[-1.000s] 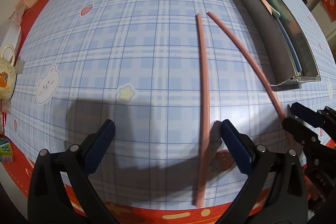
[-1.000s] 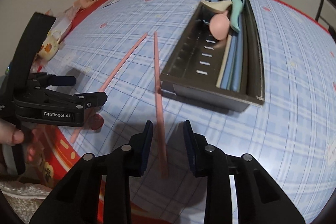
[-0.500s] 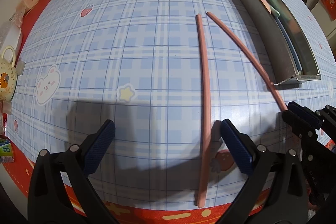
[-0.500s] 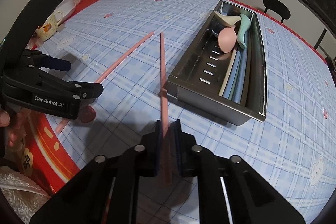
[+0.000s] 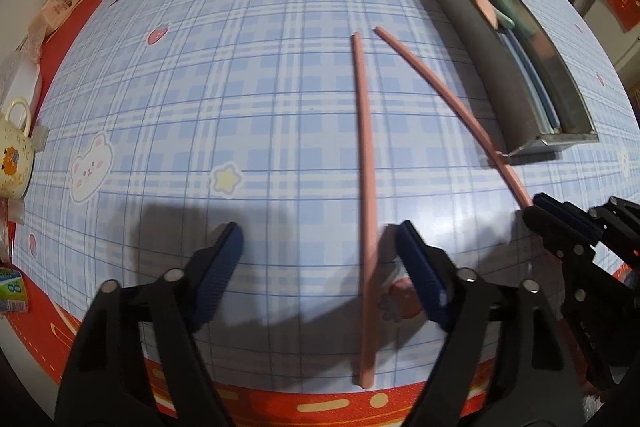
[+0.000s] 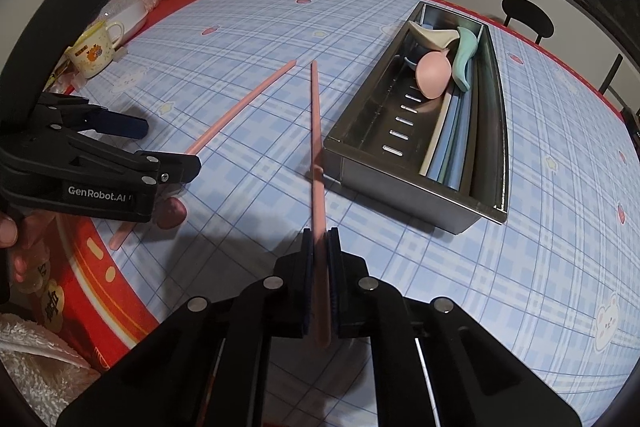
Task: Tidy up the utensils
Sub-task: 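Close right tool on one pink chopstick while left tool closes on the other, then carry both pink chopsticks with both tools and lower them into the basket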
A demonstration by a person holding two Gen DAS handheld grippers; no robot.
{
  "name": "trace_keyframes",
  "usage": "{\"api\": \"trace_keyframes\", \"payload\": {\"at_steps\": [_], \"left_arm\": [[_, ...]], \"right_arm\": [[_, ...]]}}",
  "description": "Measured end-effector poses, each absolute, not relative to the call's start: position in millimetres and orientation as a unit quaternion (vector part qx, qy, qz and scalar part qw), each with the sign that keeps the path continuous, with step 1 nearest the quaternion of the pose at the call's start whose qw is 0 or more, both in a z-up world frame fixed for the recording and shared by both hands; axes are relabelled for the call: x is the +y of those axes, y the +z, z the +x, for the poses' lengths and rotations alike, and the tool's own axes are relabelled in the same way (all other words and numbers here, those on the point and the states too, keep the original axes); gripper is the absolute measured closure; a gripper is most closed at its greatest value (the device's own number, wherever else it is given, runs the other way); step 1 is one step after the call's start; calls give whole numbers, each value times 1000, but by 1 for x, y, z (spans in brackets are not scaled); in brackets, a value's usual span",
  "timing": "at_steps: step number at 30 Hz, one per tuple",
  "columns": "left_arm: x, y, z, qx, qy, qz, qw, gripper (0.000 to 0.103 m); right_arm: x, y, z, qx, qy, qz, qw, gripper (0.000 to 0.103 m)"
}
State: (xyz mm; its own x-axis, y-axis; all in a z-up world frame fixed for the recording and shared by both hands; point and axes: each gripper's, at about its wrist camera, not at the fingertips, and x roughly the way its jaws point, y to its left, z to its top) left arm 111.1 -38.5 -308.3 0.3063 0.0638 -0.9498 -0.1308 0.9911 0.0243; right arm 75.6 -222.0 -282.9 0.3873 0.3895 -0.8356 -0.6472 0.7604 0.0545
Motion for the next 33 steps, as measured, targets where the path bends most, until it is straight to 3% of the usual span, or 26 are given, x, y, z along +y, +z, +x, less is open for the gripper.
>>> {"api": "trace_keyframes", "payload": {"at_steps": [1, 5, 7, 18, 33], "left_arm": [[-42, -306, 111, 584, 56, -25, 809, 34], [-55, -300, 110, 576, 25, -1, 817, 79], [-59, -299, 111, 577, 12, 4, 816, 92], [-40, -301, 109, 580, 0, -83, 810, 93], [-16, -269, 83, 544, -11, -181, 819, 93]], "right_arm": [[-222, -283, 75, 454, 316, -142, 821, 95], [-222, -283, 76, 455, 316, -141, 821, 95], [-222, -283, 76, 455, 316, -140, 821, 95], [-224, -281, 79, 468, 318, -127, 815, 96], [-255, -254, 89, 495, 361, 44, 789, 96]]}}
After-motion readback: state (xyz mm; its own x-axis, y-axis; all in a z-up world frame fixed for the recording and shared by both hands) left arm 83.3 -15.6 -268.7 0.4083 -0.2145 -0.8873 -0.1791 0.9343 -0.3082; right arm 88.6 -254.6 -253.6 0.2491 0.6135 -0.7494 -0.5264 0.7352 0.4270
